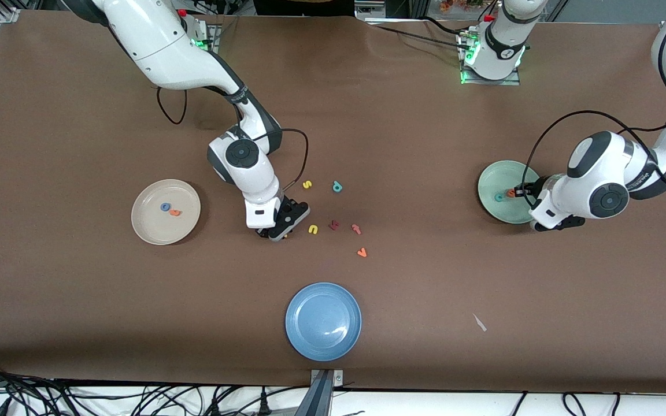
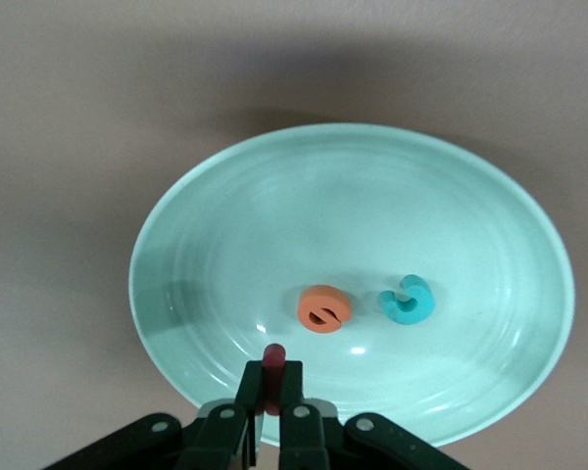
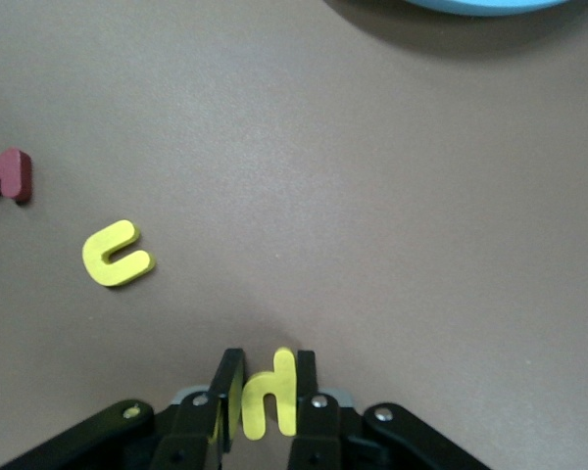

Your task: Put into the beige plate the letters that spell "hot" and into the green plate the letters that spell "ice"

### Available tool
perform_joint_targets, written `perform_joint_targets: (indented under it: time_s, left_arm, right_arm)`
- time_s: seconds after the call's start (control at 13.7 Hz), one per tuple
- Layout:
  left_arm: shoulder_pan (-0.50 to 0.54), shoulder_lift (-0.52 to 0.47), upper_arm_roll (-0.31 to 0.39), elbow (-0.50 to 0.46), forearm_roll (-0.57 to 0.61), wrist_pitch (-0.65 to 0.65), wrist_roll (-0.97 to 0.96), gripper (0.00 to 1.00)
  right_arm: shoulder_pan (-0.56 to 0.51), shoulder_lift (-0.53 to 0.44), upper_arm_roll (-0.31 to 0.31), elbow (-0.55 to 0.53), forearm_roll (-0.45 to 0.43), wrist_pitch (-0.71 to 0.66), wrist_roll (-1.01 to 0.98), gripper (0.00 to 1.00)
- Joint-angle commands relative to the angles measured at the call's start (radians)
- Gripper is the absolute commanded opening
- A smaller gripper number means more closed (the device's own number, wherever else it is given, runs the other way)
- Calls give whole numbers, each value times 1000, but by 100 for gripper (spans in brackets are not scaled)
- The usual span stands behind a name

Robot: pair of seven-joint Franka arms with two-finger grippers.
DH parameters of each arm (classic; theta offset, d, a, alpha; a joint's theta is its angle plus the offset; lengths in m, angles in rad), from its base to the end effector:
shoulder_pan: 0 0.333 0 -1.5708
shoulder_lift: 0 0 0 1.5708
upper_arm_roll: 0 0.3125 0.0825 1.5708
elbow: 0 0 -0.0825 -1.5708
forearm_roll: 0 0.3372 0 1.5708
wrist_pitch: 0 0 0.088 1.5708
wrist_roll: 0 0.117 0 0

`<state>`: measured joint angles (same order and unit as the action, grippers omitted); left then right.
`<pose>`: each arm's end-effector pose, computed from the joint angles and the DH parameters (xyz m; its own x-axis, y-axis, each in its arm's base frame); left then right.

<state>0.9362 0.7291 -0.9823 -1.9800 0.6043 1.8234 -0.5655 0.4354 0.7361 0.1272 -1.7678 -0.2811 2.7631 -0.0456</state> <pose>0.5085 0.0380 0.2235 0.8799 0.1767 -0.4411 0.1468 -0.9840 -0.1013 0.5517 0.3488 0.2000 0.6565 0.7097 0.2554 0.7134 -0.6942 0.0954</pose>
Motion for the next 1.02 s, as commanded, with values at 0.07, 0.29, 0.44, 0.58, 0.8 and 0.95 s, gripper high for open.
perform_joint_targets:
  time_s: [0.07, 0.29, 0.44, 0.58, 0.8, 0.95]
  left_arm:
    - [-7, -25, -6, 32, -29, -18, 27, 100]
    - [-20, -25, -77, 185, -82, -165, 29, 100]
    - [-49, -26, -122, 315, -133, -235, 47, 100]
    - [-97, -36, -130, 401, -135, -248, 45, 100]
    - [-169, -59, -147, 583, -135, -332, 44, 100]
    - [-220, -59, -148, 668, -124, -371, 42, 100]
  right_arm:
    - [-12, -32, -27, -25, -6, -16, -51, 1]
    - [-49, -90, -27, -27, 3, -106, -120, 1]
    - [-82, -153, -29, -38, 22, -207, -224, 1]
    - [-124, -246, -46, -94, 101, -291, -350, 1]
    - [-174, -342, -130, -172, 192, -362, -592, 1]
    - [-184, -412, -178, -235, 279, -411, -725, 2]
